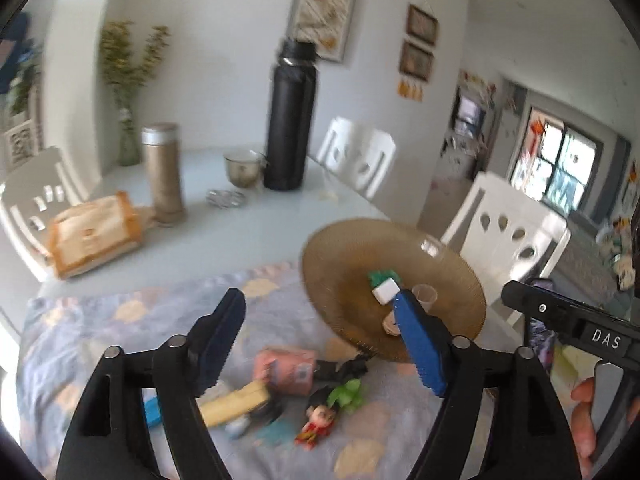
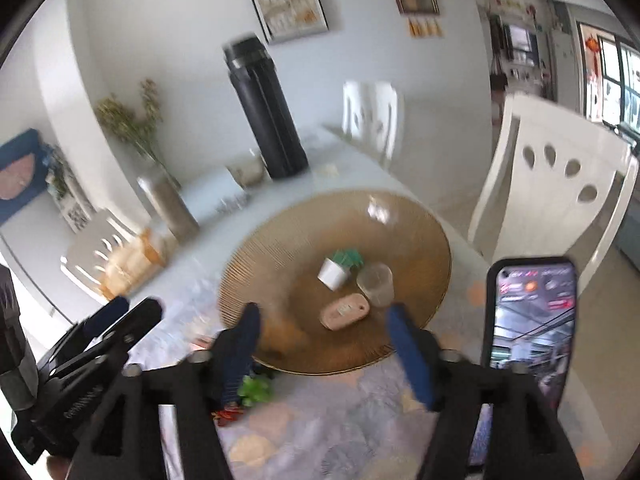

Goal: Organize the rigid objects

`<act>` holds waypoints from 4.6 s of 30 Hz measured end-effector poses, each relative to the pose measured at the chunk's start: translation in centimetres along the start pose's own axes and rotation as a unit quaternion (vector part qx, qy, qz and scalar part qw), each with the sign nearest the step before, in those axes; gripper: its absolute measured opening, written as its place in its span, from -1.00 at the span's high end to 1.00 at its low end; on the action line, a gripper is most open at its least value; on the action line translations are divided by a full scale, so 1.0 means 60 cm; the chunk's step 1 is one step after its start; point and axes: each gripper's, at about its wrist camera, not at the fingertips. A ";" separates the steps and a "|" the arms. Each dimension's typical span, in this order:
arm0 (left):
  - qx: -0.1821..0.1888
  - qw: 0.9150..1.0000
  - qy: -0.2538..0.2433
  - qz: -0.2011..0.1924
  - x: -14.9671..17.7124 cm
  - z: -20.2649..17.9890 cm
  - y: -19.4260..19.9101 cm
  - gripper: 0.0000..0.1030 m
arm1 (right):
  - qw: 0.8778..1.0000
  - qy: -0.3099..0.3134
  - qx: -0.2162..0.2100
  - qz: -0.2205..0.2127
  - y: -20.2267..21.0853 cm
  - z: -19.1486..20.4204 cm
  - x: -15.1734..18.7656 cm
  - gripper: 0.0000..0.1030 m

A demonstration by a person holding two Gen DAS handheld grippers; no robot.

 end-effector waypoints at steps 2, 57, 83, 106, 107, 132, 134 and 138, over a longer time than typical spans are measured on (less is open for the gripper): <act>-0.016 1.000 0.017 -0.012 0.022 0.021 0.044 -0.52 | 0.999 0.023 -0.026 0.003 0.020 0.022 0.018 -0.33; -0.169 0.969 0.119 0.136 0.289 0.133 0.046 -0.52 | 0.967 0.203 0.029 0.151 -0.194 0.143 0.322 -1.00; -0.175 0.968 0.106 0.142 0.288 0.124 0.044 -0.52 | 0.967 0.203 0.028 0.151 -0.194 0.143 0.323 -1.00; -0.167 0.969 0.103 0.149 0.287 0.124 0.036 -0.52 | 0.951 0.244 -0.001 0.191 -0.177 0.131 0.327 -1.00; -0.168 0.969 0.102 0.148 0.286 0.124 0.036 -0.52 | 0.950 0.245 -0.002 0.191 -0.177 0.131 0.328 -1.00; -0.162 0.971 0.092 0.151 0.285 0.118 0.032 -0.52 | 0.968 0.202 -0.061 0.136 -0.122 0.109 0.313 -1.00; -0.162 0.971 0.091 0.151 0.284 0.117 0.032 -0.52 | 0.968 0.194 -0.066 0.143 -0.125 0.104 0.309 -1.00; -0.162 0.971 0.090 0.152 0.284 0.117 0.032 -0.52 | 0.970 0.165 -0.079 0.159 -0.132 0.092 0.300 -1.00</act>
Point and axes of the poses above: each gripper's, at about its wrist camera, not at the fingertips, and y roughly against the way its jaws point, z to its left, x to its underside, and after that the axes turned 14 degrees about -y, right-handed
